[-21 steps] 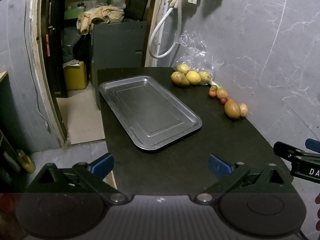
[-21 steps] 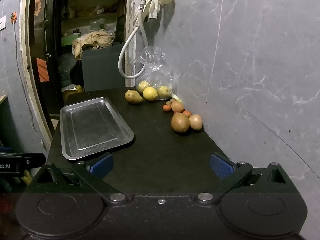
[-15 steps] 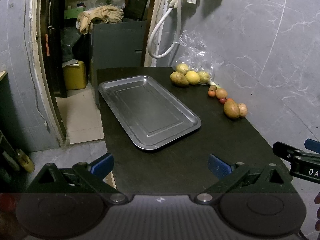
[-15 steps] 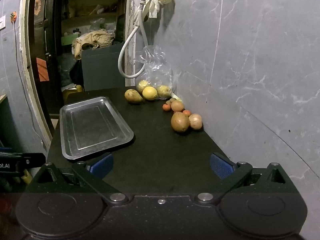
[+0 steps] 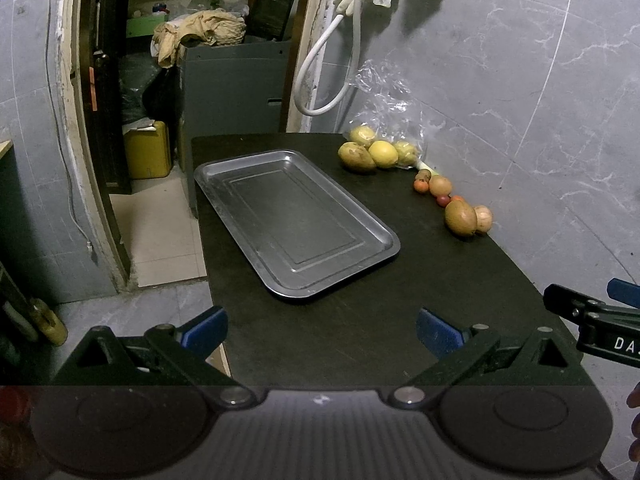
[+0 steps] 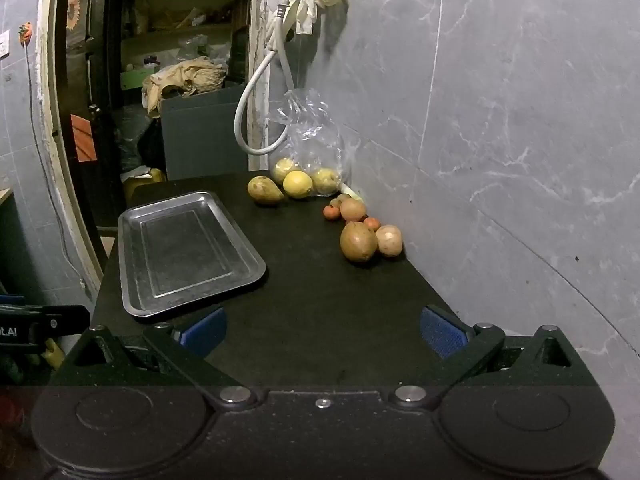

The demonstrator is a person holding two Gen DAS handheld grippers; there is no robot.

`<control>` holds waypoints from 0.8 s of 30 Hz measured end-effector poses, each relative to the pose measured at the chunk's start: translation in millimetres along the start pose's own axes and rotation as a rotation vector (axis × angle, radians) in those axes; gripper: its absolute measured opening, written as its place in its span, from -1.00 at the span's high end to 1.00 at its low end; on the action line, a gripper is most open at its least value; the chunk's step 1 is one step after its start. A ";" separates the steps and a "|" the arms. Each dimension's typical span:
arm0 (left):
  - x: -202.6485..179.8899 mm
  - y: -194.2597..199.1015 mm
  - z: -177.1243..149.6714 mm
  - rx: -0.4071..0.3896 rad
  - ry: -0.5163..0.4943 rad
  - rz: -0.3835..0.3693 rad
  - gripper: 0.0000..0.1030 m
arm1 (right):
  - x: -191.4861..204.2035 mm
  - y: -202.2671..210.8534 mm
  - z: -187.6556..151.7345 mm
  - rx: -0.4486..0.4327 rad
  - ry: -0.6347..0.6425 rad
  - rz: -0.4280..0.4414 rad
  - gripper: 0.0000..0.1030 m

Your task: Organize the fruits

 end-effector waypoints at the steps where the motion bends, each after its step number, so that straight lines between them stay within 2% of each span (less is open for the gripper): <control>1: 0.1 0.0 -0.1 0.000 0.000 0.000 -0.99 | -0.1 -0.2 -0.6 0.001 0.000 0.000 -0.99; 24: 5.1 -2.1 -2.9 0.014 0.016 -0.007 -0.99 | 0.1 -3.0 -1.9 0.021 -0.003 -0.021 -0.99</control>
Point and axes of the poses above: each gripper's, at about its wrist camera, not at the fingertips, and y roughly against the way its jaws point, x to its left, z to its top, the point moved 10 cm from there along -y, roughly the way its jaws point, and after that the axes turned 6 degrees about -z, right-handed, at the moved point
